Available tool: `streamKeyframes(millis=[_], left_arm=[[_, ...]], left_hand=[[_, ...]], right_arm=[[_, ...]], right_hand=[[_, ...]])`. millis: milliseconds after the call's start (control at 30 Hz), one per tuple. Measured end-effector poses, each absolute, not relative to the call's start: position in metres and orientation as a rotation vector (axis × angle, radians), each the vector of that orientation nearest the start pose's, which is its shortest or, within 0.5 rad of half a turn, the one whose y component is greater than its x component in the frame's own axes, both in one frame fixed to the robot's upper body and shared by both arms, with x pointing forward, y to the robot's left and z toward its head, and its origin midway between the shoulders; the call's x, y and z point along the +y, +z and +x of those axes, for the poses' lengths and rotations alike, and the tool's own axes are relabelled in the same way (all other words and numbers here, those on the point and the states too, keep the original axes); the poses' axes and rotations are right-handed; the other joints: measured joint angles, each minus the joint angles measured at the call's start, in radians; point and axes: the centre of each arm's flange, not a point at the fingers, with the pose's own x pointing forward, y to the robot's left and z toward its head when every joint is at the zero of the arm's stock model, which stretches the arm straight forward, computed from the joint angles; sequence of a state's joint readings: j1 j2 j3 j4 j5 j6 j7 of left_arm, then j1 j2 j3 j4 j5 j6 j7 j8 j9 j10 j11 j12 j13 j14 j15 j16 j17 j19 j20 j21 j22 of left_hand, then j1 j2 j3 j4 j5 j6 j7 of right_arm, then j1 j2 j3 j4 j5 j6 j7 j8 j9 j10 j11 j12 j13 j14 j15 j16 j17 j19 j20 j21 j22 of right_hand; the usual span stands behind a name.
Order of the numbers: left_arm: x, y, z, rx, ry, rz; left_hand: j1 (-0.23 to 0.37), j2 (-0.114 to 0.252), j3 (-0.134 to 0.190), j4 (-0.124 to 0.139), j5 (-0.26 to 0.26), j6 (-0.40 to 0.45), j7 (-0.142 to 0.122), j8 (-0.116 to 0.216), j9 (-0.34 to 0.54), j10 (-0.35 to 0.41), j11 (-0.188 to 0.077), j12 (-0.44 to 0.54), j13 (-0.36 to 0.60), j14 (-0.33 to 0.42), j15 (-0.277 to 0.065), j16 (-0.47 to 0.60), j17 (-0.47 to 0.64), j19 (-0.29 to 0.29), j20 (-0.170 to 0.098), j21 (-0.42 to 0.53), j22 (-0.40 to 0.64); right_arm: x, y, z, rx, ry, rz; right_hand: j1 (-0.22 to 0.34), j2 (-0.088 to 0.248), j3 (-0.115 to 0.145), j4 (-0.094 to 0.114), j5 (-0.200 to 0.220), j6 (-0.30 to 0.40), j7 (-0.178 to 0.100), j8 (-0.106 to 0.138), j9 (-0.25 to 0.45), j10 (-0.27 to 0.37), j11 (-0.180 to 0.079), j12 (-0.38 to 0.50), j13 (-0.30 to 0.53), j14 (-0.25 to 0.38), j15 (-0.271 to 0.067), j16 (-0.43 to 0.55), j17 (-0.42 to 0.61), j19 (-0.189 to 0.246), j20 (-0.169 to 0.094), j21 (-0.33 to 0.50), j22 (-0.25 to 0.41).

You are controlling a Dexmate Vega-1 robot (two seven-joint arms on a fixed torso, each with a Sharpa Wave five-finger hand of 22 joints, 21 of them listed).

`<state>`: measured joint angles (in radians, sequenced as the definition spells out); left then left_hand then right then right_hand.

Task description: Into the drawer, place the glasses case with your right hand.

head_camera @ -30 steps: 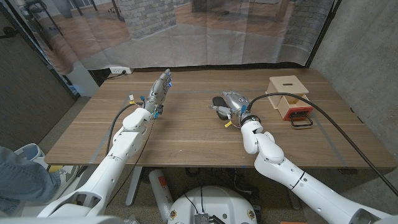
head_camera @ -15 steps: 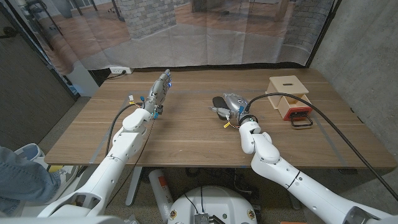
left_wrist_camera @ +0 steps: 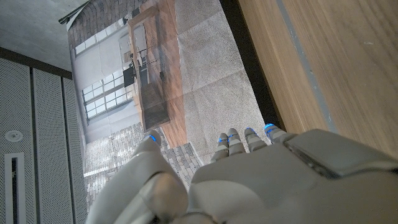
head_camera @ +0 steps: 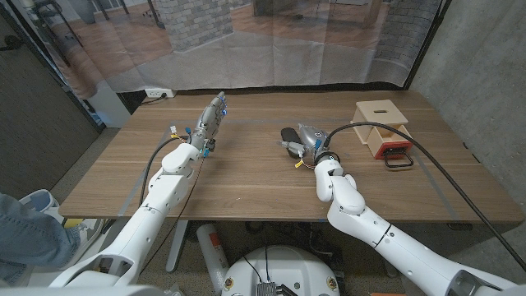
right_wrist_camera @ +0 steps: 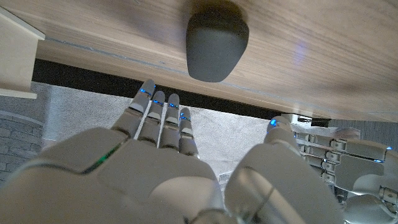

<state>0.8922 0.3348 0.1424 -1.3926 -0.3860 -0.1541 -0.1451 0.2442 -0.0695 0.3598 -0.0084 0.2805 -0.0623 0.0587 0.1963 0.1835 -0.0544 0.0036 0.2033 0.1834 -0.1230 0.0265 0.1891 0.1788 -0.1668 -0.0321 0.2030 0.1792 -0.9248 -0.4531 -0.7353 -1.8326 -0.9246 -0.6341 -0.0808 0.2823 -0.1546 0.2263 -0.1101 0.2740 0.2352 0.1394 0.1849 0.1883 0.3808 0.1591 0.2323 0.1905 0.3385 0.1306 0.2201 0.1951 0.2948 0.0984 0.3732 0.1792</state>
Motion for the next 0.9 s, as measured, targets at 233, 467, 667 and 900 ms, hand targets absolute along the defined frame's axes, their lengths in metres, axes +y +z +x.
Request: streamKeyframes(millis=[233,467,667,900], left_arm=[[0.277,-0.008,0.643,-0.616,-0.220,0.027],[0.279,-0.009,0.642,-0.614,-0.219,0.029],[0.279,-0.009,0.642,-0.612,-0.218,0.028],[0.280,-0.009,0.641,-0.611,-0.217,0.027]], left_hand=[[-0.004,0.004,0.000,0.000,0.000,0.000,0.000,0.000,0.000,0.000,0.000,0.000,0.000,0.000,0.000,0.000,0.000,0.000,0.000,0.000,0.000],[-0.004,0.004,0.000,0.000,0.000,0.002,-0.002,0.000,0.000,0.000,0.000,0.000,0.000,0.000,0.000,0.000,0.000,0.000,0.000,0.000,0.000],[0.001,0.009,0.000,0.000,0.000,0.005,-0.005,0.000,0.000,0.000,0.000,0.000,0.000,0.000,0.000,0.000,0.000,0.000,0.000,0.000,0.000],[0.001,0.009,0.000,0.000,0.000,0.005,-0.005,0.000,0.000,0.000,0.000,0.000,0.000,0.000,0.000,0.000,0.000,0.000,0.000,0.000,0.000]], right_arm=[[-0.108,-0.060,0.577,-0.493,-0.221,-1.363],[-0.106,-0.064,0.581,-0.481,-0.230,-1.358],[-0.103,-0.067,0.583,-0.478,-0.248,-1.354],[-0.099,-0.074,0.586,-0.473,-0.268,-1.356]], right_hand=[[0.008,0.008,-0.002,-0.002,0.004,-0.004,0.000,0.000,0.000,0.000,0.000,0.000,0.000,0.014,0.007,0.000,0.000,0.021,0.007,0.000,0.000],[0.014,0.014,-0.004,-0.004,0.004,-0.017,-0.001,0.000,0.000,0.000,0.000,0.000,0.000,0.023,0.016,0.000,0.000,0.028,0.015,0.000,0.000],[0.030,0.017,-0.003,-0.011,0.008,-0.041,-0.005,0.000,0.000,0.008,0.000,0.000,0.000,0.041,0.023,0.006,0.000,0.053,0.025,0.000,0.000],[0.049,0.025,0.003,-0.017,0.008,-0.048,-0.002,-0.003,0.000,0.025,-0.022,0.005,0.003,0.052,0.023,0.006,-0.002,0.057,0.028,0.000,0.000]])
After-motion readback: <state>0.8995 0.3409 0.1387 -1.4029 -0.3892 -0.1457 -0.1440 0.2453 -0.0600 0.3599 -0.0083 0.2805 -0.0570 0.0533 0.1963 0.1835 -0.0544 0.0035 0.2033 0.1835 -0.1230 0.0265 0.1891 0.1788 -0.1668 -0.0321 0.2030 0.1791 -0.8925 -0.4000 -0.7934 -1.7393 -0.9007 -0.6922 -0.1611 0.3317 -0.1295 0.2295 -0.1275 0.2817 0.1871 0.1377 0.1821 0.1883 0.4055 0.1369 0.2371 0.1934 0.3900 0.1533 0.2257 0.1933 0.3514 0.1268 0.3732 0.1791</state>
